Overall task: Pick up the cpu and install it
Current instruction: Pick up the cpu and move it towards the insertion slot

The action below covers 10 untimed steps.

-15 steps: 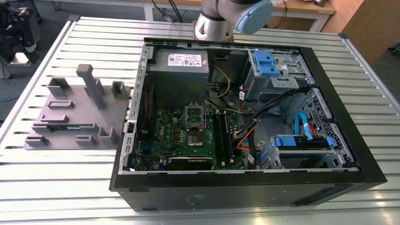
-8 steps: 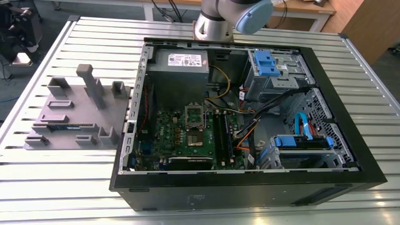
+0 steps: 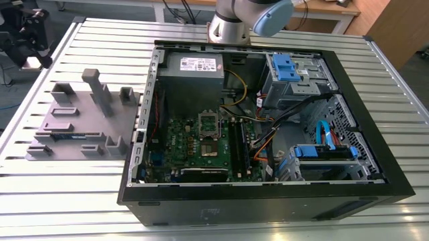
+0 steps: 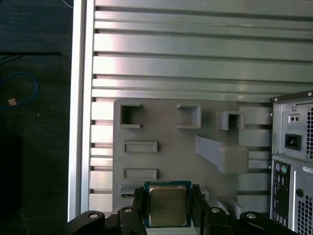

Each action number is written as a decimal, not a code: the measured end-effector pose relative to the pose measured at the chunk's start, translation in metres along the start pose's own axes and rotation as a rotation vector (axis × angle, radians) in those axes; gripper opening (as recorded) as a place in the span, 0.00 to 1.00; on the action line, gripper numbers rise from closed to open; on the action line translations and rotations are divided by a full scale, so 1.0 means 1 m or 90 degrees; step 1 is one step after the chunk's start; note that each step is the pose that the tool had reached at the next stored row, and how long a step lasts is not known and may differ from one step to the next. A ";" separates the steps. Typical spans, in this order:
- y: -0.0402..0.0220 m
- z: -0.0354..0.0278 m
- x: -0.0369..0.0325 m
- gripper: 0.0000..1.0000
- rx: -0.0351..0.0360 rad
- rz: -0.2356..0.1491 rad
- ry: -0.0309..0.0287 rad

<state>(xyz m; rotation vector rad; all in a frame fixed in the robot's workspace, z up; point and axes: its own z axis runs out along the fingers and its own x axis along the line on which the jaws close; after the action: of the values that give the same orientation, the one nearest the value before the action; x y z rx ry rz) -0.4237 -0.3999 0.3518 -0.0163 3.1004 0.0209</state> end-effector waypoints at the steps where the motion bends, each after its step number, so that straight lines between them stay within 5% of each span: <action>1: 0.0000 0.0001 -0.0019 0.47 0.0000 0.000 -0.0001; 10: -0.0001 0.0006 -0.0144 0.47 0.0000 0.000 0.0000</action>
<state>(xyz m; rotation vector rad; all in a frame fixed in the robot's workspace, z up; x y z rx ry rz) -0.4092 -0.3999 0.3517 -0.0161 3.1004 0.0209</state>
